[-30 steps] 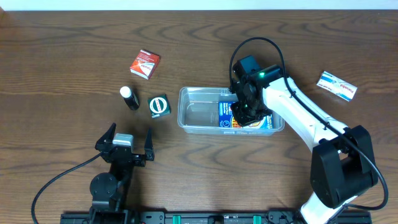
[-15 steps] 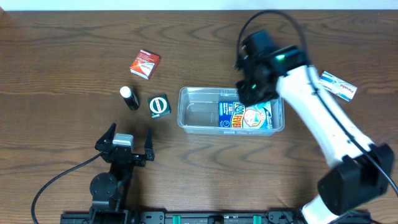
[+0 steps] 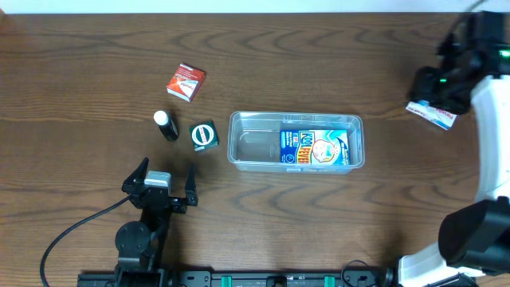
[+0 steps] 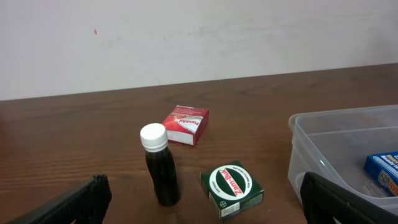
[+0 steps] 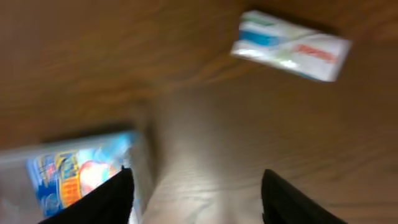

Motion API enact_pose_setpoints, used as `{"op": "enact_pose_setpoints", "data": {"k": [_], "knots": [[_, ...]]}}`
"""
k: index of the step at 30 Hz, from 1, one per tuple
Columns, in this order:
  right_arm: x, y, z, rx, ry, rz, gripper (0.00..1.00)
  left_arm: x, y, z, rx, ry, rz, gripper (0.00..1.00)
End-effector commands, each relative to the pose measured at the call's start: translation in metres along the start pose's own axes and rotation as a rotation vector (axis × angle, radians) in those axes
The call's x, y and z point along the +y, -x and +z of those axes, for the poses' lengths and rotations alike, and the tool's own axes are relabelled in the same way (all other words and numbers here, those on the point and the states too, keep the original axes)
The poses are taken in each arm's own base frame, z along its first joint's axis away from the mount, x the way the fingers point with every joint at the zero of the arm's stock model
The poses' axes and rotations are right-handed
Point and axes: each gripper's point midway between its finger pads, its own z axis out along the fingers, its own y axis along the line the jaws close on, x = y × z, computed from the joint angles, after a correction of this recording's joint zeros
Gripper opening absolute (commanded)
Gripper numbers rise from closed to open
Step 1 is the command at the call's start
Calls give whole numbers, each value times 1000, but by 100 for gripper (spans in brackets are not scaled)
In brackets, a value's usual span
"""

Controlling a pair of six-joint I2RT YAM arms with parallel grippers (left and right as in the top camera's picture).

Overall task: Pack container
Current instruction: 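Move the right gripper to the white caplets box and grasp it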

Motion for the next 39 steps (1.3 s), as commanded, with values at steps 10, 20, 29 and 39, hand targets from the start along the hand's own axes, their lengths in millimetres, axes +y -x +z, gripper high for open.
{"op": "enact_pose_setpoints", "data": {"k": [10, 20, 29, 39], "knots": [[-49, 36, 57, -18, -4, 396, 99, -1, -15, 1, 45, -9, -1, 98], [-63, 45, 71, -50, -77, 318, 85, -1, -15, 1, 46, -9, -1, 98], [-78, 68, 78, -117, -169, -23, 99, -1, -15, 1, 46, -9, -1, 98], [-68, 68, 130, -43, -105, -518, 99, -1, -15, 1, 46, -9, -1, 98]]}}
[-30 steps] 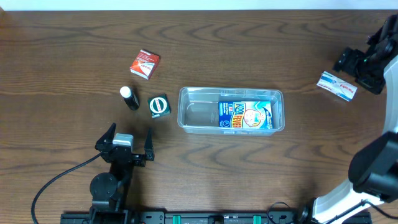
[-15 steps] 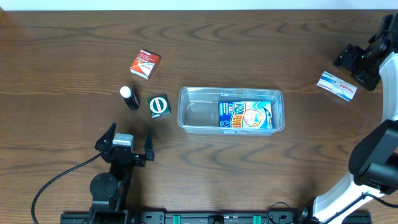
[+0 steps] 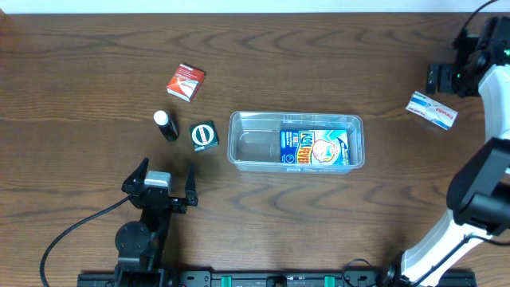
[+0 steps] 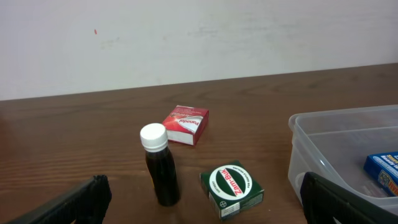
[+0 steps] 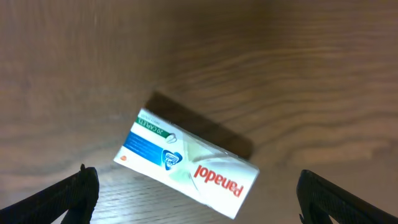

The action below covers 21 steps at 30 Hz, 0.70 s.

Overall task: Pack container
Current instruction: 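Move the right gripper to the white caplets box and grasp it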

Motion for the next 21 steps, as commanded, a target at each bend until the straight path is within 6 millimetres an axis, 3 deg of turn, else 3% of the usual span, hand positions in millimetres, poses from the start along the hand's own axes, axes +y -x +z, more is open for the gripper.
{"op": "enact_pose_setpoints", "data": {"k": [1, 8, 15, 21], "knots": [[9, -11, 24, 48, 45, -220, 99, -1, -15, 1, 45, -9, -1, 98], [13, -31, 57, 122, 84, -341, 99, -1, -15, 1, 45, -9, -1, 98], [14, -50, 81, 183, 111, -339, 99, -1, -15, 1, 45, -9, -1, 98], [15, -61, 90, 224, 117, -300, 95, -1, -15, 1, 45, -9, -1, 98]]}}
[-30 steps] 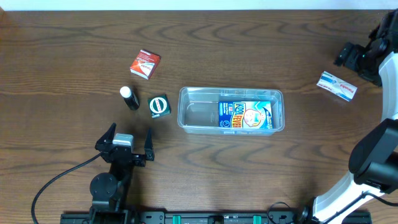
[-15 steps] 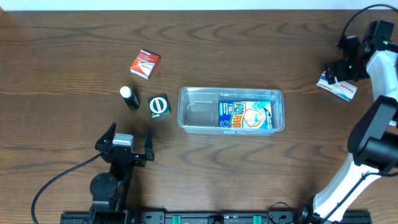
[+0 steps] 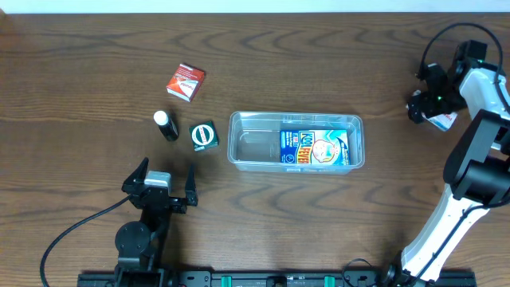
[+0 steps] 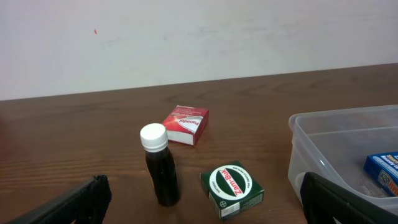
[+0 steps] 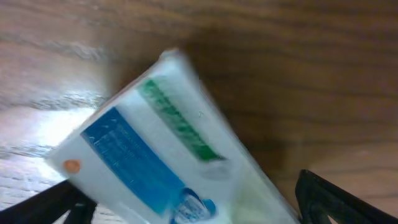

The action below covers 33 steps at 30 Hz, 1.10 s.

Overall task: Pack container
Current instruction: 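Move the right gripper to the white caplets box and grasp it, then carry the white caplets box into the container beside the blue box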

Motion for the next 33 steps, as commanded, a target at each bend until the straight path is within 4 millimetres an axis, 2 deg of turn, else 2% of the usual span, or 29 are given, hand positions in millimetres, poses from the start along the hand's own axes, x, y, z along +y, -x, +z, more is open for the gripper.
{"op": "enact_pose_setpoints", "data": {"k": [1, 4, 7, 13, 19, 23, 30, 33], "knots": [[0, -6, 8, 23, 10, 41, 93, -1, -15, 1, 45, -9, 0, 98], [3, -11, 8, 42, 20, 132, 77, -1, -15, 1, 45, -9, 0, 98], [8, -15, 8, 63, 32, 215, 68, -1, -15, 1, 45, -9, 0, 98], [15, -25, 6, 111, 49, 359, 65, -1, -15, 1, 45, -9, 0, 98], [16, -25, 6, 116, 47, 384, 56, -1, -15, 1, 45, -9, -1, 98], [5, -19, 7, 87, -2, 463, 61, -1, -15, 1, 45, -9, 0, 98], [-4, -7, 8, 30, -25, 469, 61, -1, -15, 1, 45, -9, 0, 98], [-5, -6, 8, 25, -27, 470, 51, -1, -15, 1, 45, -9, 0, 98]]}}
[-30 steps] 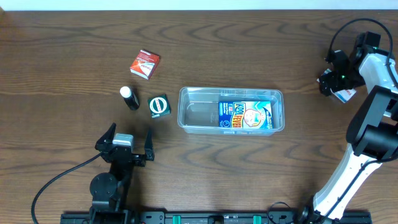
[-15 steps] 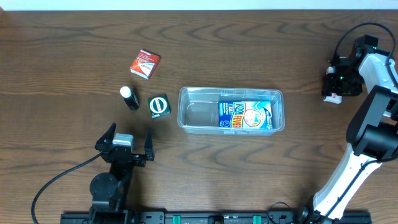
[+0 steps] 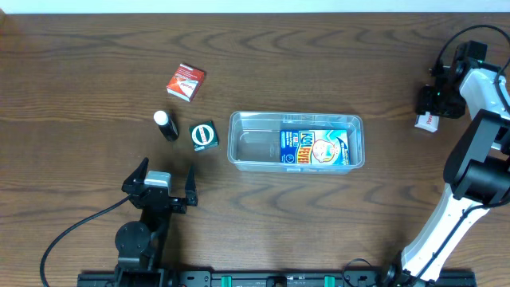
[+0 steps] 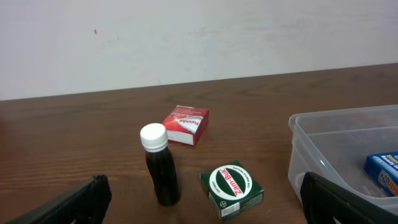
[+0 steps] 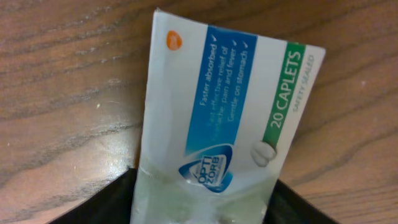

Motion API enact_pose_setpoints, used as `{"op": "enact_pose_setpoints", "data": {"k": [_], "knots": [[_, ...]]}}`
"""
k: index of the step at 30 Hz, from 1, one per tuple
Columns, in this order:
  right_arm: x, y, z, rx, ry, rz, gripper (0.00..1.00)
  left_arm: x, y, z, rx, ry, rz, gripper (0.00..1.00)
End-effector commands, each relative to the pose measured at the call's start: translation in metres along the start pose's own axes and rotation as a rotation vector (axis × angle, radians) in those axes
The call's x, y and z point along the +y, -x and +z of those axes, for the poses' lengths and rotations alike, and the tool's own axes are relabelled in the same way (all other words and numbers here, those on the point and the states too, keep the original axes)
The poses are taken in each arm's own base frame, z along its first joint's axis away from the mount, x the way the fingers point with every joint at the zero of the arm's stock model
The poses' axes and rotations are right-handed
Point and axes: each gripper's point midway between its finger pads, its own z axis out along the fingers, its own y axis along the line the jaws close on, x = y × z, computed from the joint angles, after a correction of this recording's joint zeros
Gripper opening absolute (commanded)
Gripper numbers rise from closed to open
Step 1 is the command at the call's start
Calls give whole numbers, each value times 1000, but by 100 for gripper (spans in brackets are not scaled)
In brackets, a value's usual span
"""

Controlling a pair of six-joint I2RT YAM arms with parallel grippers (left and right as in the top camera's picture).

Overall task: Pack container
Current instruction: 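Carry the white caplets box into the container beside the blue box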

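A clear plastic container (image 3: 239, 143) sits mid-table with a blue Kool Fever pack (image 3: 313, 147) lying in its right half. At the far right my right gripper (image 3: 433, 108) is shut on a white caplets box (image 3: 427, 122). The right wrist view shows that box (image 5: 217, 106) filling the space between the dark fingers (image 5: 102, 202), with the gripper (image 5: 202, 202) clamped on its lower end. My left gripper (image 3: 163, 187) stands open near the front left and holds nothing. In the left wrist view the left gripper (image 4: 202, 211) faces the loose items.
Left of the container are a green Zam-Buk box (image 3: 204, 135), a dark bottle with a white cap (image 3: 166, 125) and a red box (image 3: 186, 81). The left wrist view shows the bottle (image 4: 159, 168), the Zam-Buk box (image 4: 232, 188) and the container wall (image 4: 311, 143).
My right gripper was open astride the white caplets box; now its fingers are shut on the box, which has turned in the wrist view. The left arm has not moved.
My right gripper was open beside the white box at the far right. Then it stood behind the box, which lay bare on the table. Then it was down over the box, and now it grips it. The left gripper stayed open and still.
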Motion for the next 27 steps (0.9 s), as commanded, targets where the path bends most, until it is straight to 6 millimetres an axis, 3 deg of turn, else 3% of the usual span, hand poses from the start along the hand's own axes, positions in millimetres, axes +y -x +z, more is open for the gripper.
{"op": "enact_pose_setpoints", "data": {"k": [1, 4, 10, 14, 21, 27], "knots": [[-2, -3, 7, 15, -9, 22, 44, -1, -15, 1, 45, -9, -1, 98], [-2, -4, 7, 20, -8, 23, 34, -1, -15, 1, 45, -9, -1, 98], [4, -6, 0, 33, 24, 41, 34, -1, -15, 1, 45, -9, -1, 98], [15, 1, -23, 15, 69, 31, 37, -1, -15, 1, 45, -9, -1, 98], [57, 23, -98, -75, 123, -49, 39, -1, -15, 1, 45, -9, -1, 98], [121, 24, -176, -187, 152, -201, 37, -1, -15, 1, 45, -9, -1, 98]]}}
